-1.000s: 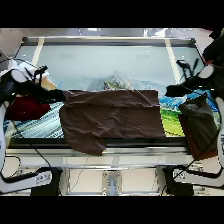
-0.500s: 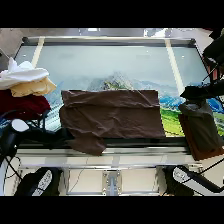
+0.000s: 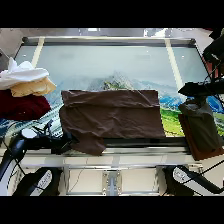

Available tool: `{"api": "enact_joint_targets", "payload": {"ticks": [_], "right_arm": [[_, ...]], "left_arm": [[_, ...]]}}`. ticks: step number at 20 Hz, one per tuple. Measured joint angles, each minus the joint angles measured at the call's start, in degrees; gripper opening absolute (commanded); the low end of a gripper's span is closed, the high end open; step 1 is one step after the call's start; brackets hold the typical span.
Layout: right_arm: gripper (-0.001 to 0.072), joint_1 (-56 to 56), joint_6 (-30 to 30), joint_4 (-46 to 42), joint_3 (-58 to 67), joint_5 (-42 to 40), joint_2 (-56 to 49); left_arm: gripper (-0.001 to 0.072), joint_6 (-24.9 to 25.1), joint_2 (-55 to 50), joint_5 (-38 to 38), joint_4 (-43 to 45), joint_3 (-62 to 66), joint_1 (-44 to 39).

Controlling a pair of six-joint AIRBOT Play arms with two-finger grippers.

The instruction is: Fold the shirts.

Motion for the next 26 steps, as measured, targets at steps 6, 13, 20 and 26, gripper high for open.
{"api": "enact_joint_targets", "payload": {"ticks": [6, 13, 20, 26], "right_arm": [[0.0245, 0.00, 0.00, 0.63, 0.00, 0.35, 0.02], [0.0247, -0.70, -0.02, -4.02, -1.68, 3.58, 1.36], [0.0392, -10.32, 0.48, 2.29, -30.01, 6.91, 1.66], [0.0392, -14.62, 1.05, 9.73, -46.90, 0.24, 1.55]], "left_arm": [[0.0018, 2.89, -5.33, 3.65, -3.45, -0.26, -2.84], [0.0012, 6.45, -2.73, 2.86, -8.81, -0.26, -3.69], [0.0013, 6.93, 4.31, 1.77, -9.81, -0.26, -3.78], [0.0013, 7.04, 5.79, 1.70, -9.97, -0.26, -3.78]]}}
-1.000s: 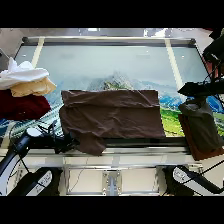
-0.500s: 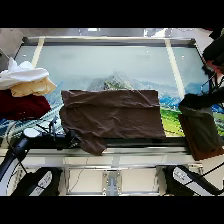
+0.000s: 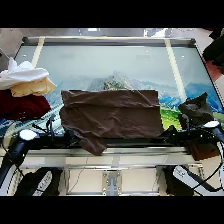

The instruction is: Fold the shirts.

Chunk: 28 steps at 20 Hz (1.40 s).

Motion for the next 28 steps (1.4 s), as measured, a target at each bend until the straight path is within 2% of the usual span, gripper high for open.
{"api": "enact_joint_targets", "payload": {"ticks": [7, 8, 10, 13, 14, 17, 22, 28], "right_arm": [[0.0377, -0.61, 1.62, 5.70, -3.91, -8.31, -2.29], [0.0339, -0.66, 1.95, 6.25, -4.04, -9.18, -2.69], [0.0139, -0.66, 2.19, 7.30, -4.20, -10.54, -3.10], [0.0108, -0.66, 2.43, 9.77, -4.31, -13.22, -3.43], [0.0011, -0.66, 2.49, 10.62, -4.31, -13.79, -3.50], [0.0007, -0.66, 1.86, 13.20, -4.31, -13.57, -3.45], [0.0006, -0.66, -0.15, 15.89, -3.80, -8.31, 0.79], [0.0006, -0.66, -3.13, 15.98, 6.36, -0.07, 11.37]], "left_arm": [[0.0012, 0.02, 0.22, 0.00, -0.02, 0.00, 0.00], [0.0012, 0.02, 0.22, 0.00, -0.02, 0.00, 0.00], [0.0013, 0.02, 0.22, 0.02, -0.02, 0.00, 0.00], [0.0013, 0.02, 0.22, 0.22, -0.04, 0.00, 0.00], [0.0012, 0.02, 0.22, 0.46, -0.04, -0.02, 0.00], [0.0012, -0.13, 0.28, 0.66, -0.72, 0.07, 0.00], [0.0011, -1.20, 2.51, 0.68, -3.17, 4.04, 2.69], [0.0010, -1.64, 6.62, 0.52, -3.82, 14.69, 7.80]]}}
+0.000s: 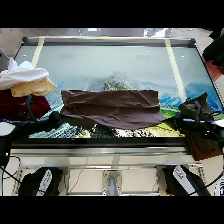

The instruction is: Fold the shirts.

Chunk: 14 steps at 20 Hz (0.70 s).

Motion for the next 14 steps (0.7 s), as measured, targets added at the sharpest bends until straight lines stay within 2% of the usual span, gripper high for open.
{"api": "enact_joint_targets", "payload": {"ticks": [4, 7, 10, 14], "right_arm": [[0.0005, 2.84, -0.63, -1.81, 9.46, 0.02, 2.97], [0.0005, 10.49, -0.63, -5.09, 14.53, -7.43, 2.51], [0.0005, 18.64, 1.53, -9.25, 18.86, -16.79, -2.32], [0.0005, 24.63, 3.76, -12.28, 24.22, -23.82, -13.27]], "left_arm": [[0.0009, 1.70, -1.53, 3.74, 0.28, 6.54, 0.76], [0.0008, 5.57, -7.26, 6.45, 0.66, 11.80, -0.17], [0.0009, 8.28, -16.06, 11.72, 4.90, 17.11, -3.93], [0.0009, 9.64, -28.33, 19.39, 14.58, 23.08, -10.75]]}}
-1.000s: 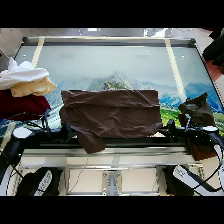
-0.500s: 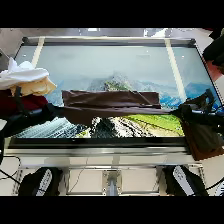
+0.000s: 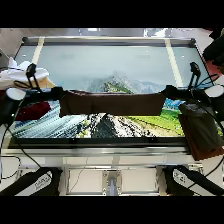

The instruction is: Fold the shirts.

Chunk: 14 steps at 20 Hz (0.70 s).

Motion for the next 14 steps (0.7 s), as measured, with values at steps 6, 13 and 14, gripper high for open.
{"api": "enact_joint_targets", "payload": {"ticks": [6, 13, 14], "right_arm": [[0.0005, 2.36, 2.75, -2.78, 3.58, -7.78, -15.13], [0.0032, 2.78, 3.39, -4.02, 4.15, -12.31, -22.43], [0.0122, 2.80, 3.41, -3.93, 4.17, -12.59, -22.60]], "left_arm": [[0.0008, -1.38, -15.65, 12.26, 10.29, 6.29, -6.01], [0.0014, -3.52, -26.53, 16.06, 15.39, 12.00, -7.23], [0.0111, -3.61, -27.02, 16.06, 15.56, 12.44, -7.30]]}}
